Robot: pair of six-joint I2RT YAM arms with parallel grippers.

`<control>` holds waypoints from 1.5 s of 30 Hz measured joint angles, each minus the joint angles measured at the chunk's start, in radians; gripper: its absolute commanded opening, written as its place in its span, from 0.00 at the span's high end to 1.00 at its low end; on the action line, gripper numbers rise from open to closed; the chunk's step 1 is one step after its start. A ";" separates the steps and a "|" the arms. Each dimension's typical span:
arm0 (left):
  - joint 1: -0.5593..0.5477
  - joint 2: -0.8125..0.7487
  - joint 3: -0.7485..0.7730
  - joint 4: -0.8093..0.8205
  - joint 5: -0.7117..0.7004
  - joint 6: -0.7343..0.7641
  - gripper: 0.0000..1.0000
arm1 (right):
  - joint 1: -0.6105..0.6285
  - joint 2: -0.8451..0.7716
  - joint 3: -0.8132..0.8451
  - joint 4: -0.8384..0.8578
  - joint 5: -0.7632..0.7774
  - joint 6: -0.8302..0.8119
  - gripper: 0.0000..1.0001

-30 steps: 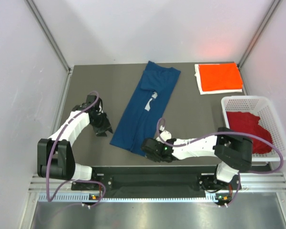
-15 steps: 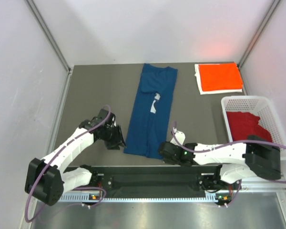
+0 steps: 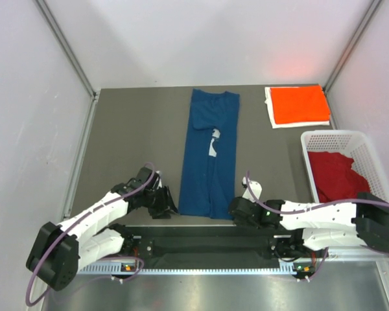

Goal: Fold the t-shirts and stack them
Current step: Fold the tshirt

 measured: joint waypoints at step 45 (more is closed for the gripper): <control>-0.061 0.053 -0.076 0.252 0.027 -0.142 1.00 | 0.008 -0.063 0.010 -0.134 0.026 0.006 1.00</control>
